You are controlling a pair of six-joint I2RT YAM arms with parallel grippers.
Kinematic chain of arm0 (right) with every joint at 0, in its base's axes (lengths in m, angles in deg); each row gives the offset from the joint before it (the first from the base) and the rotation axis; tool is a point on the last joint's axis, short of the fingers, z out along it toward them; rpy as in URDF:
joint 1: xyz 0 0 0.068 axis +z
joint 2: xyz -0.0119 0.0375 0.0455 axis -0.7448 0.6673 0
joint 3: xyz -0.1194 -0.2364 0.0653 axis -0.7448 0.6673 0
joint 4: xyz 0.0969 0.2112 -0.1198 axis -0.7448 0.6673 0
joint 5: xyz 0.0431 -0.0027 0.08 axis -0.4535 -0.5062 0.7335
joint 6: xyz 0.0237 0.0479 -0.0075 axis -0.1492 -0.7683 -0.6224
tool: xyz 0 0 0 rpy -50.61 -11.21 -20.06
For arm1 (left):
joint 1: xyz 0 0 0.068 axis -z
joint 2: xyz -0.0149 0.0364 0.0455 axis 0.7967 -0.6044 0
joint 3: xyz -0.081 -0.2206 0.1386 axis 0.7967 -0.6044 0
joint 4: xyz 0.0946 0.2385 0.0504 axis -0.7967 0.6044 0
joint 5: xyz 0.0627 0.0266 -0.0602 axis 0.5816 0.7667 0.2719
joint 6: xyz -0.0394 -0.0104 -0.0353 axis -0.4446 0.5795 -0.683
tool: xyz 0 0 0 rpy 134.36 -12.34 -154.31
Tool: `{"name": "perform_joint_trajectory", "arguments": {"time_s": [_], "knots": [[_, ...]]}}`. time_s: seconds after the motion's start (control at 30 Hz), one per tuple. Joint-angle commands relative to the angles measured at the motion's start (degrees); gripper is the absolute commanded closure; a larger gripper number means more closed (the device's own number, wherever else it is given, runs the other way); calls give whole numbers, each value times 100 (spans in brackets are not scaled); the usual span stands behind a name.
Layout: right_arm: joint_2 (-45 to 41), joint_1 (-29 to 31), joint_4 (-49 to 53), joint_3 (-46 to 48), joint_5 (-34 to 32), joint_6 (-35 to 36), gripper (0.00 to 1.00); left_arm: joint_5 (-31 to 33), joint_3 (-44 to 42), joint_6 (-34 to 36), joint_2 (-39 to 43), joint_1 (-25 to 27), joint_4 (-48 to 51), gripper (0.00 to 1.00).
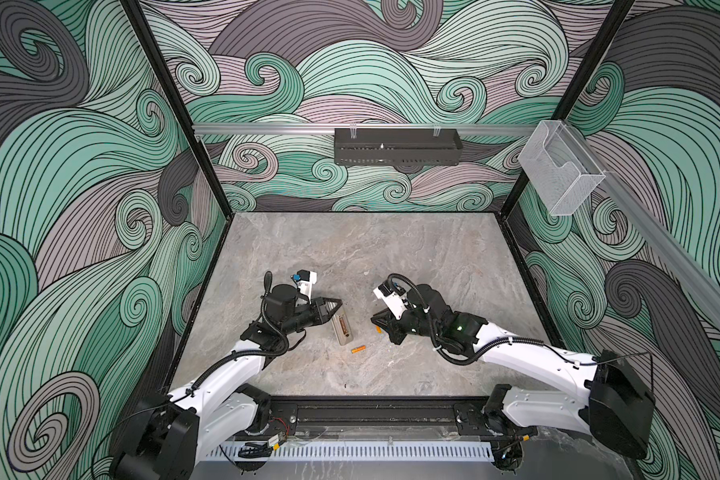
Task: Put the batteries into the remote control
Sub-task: 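Carry the battery over the remote's open compartment with the right gripper, then lower the battery into the compartment beside the left gripper's hold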
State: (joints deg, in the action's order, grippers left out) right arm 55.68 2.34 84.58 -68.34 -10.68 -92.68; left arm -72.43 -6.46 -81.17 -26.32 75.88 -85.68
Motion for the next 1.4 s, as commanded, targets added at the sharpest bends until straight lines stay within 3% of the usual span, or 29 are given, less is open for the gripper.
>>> {"name": "perform_joint_trajectory", "arguments": {"time_s": [0.0,0.37,1.37], "knots": [[-116,-29,-477,71,234,128,95,-101,305,-23,-3,90,-213,100],[-252,-29,-1353,256,247,-34,96,-87,416,-89,-127,264,-318,100],[222,-13,-2375,359,423,-456,99,118,487,-453,-347,479,-633,100]]}}
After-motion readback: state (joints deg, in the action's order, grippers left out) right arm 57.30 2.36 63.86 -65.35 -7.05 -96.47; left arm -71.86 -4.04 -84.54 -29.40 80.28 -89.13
